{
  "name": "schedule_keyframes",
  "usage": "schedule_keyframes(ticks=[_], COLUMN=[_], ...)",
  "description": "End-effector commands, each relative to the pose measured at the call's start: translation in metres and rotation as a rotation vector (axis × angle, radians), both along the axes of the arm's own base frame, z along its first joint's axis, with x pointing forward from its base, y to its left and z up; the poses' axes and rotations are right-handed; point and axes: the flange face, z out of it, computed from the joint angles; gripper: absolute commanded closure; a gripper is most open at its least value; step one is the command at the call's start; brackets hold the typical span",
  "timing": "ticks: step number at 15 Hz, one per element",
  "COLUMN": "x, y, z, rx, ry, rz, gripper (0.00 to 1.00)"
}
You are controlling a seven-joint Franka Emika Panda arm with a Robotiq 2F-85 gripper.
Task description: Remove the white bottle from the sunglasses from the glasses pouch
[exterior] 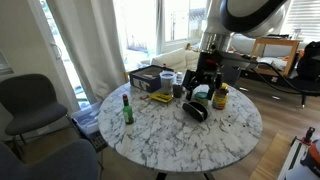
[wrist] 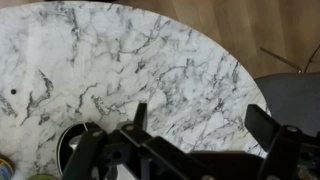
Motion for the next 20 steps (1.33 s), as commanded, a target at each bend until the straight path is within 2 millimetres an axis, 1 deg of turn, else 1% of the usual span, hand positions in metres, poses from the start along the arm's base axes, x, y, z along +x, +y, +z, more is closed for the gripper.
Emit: schedule_keyframes(ticks=[1,7,8,10,13,14,15,16,17,18,19,20], x=[0.000,0.000,0.005,0.023,0.066,0.087,0.102,0.120,0.132,0.141,0.145,0.143], y=[0.000,0.000,0.003,0.012,0.024,0.020,0.017,0.005,-0.006,-0.021,-0.038,-0.056], z=[0.001,0.001,0.005,0.020,0.047,0.056,0.064,0.070,0.076,0.081,0.083,0.079], rx=[0.000,0.000,0.015,0.068,0.087,0.065,0.039,0.013,-0.004,-0.018,-0.019,-0.016], ry=[0.001,0.001,-0.030,-0.126,-0.279,-0.307,-0.319,-0.299,-0.292,-0.272,-0.246,-0.223], rz=[0.000,0.000,-0.010,-0.045,-0.029,-0.006,0.009,0.004,-0.006,-0.028,-0.067,-0.123], gripper=[0.00,0.00,0.00,0.00,0.00,0.00,0.00,0.00,0.00,0.00,0.00,0.00])
